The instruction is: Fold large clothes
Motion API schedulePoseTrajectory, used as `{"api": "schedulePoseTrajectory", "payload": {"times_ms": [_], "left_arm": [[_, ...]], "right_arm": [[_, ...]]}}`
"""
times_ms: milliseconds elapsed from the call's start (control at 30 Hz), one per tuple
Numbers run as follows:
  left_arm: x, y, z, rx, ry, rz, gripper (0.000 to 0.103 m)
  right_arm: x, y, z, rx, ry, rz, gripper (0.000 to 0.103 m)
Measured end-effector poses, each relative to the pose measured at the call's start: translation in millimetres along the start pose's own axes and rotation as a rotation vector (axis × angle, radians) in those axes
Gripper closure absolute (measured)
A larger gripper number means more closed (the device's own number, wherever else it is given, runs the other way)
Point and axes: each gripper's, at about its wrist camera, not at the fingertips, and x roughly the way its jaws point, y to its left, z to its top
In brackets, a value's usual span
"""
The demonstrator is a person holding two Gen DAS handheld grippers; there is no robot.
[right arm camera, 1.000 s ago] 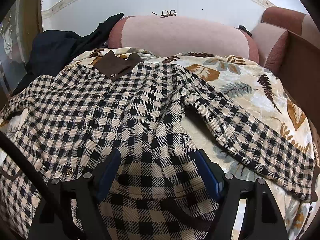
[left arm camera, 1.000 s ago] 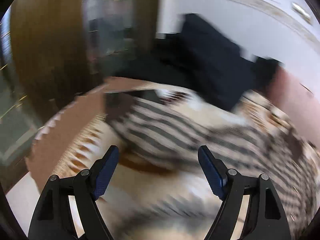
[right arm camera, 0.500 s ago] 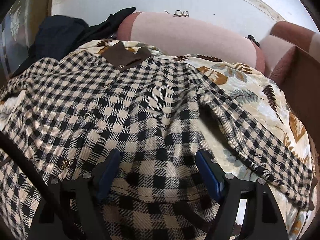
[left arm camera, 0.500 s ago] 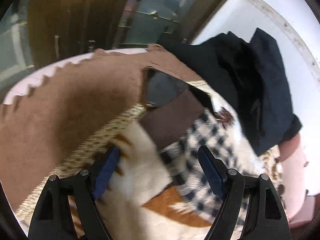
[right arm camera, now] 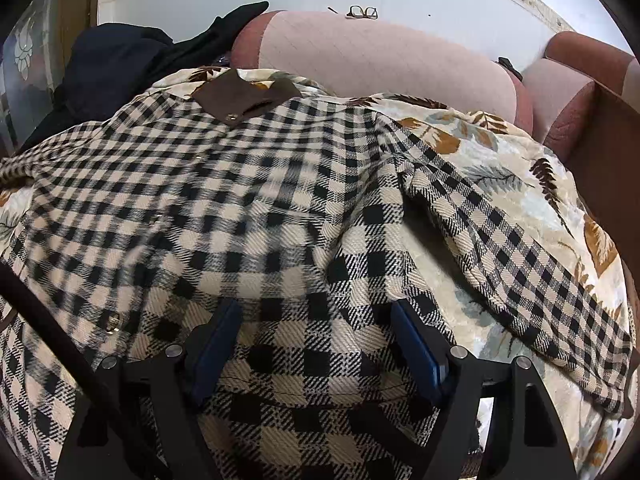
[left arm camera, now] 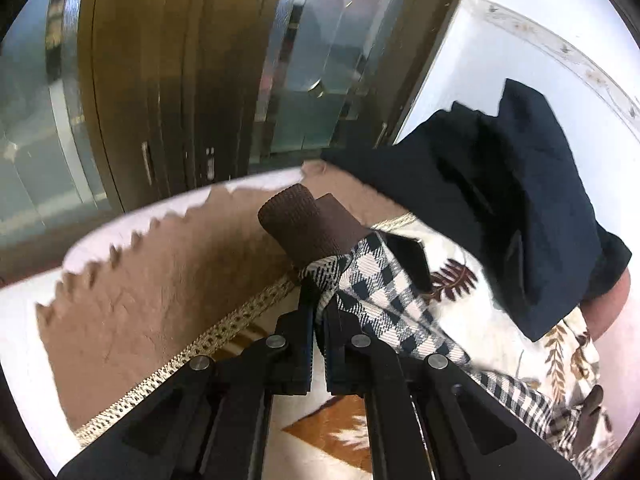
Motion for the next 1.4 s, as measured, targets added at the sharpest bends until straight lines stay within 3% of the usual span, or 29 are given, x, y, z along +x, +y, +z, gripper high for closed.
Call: {"api": "schedulePoseTrajectory", "payload": {"times_ms": [67, 133, 300, 433, 533, 733, 900, 1000, 1033, 1067, 1133, 1200, 1333, 1400], "left_arm": [[-11, -18, -4, 0.058, -0.03, 0.015, 0.099], [-25, -36, -8, 0.094, -0.035, -0.046, 0.099], [-77, -107, -36, 0.203, 0.01, -0.292, 0.099], [-122, -189, -82, 0.315, 0.094, -0.505, 0.099], [-143, -252, -127, 0.391, 0.181, -0.613, 0.099], [-170, -351, -228, 0.544, 0.324, -0.718, 0.099], [-174, -405, -288, 0.644, 0.435, -0.772, 0.097], [-171, -411, -304, 0.649, 0.511, -0.783, 0.075], [-172, -403, -304, 0.625, 0.537, -0.809, 0.058], [-173, -397, -301, 0.603, 0.542, -0.826, 0.048], [-179, -378, -286, 0.593, 0.518, -0.839, 0.045], [-185, -357, -274, 0.619, 0.466, -0.816, 0.043], [-195, -292, -256, 0.685, 0.218, -0.614, 0.033], [-190, -265, -256, 0.717, 0.131, -0.534, 0.032]], "right_arm": [[1, 0, 0, 0.001, 0.001, 0.0, 0.022], [0, 0, 0, 0.004, -0.002, 0.003, 0.022], [-16, -3, 5, 0.015, -0.054, 0.025, 0.022], [-35, -9, 16, 0.035, -0.11, 0.037, 0.022], [-46, -24, 22, 0.084, -0.136, 0.038, 0.022], [-60, -69, 30, 0.217, -0.146, 0.025, 0.022], [-55, -113, 33, 0.348, -0.122, 0.017, 0.021], [-50, -130, 33, 0.405, -0.106, 0.033, 0.021], [-48, -133, 33, 0.415, -0.102, 0.043, 0.021], [-47, -135, 33, 0.425, -0.098, 0.057, 0.021], [-45, -135, 33, 0.433, -0.094, 0.087, 0.021], [-42, -134, 33, 0.443, -0.091, 0.14, 0.021], [-38, -122, 28, 0.446, -0.089, 0.253, 0.021], [-36, -109, 28, 0.413, -0.086, 0.286, 0.021]]}}
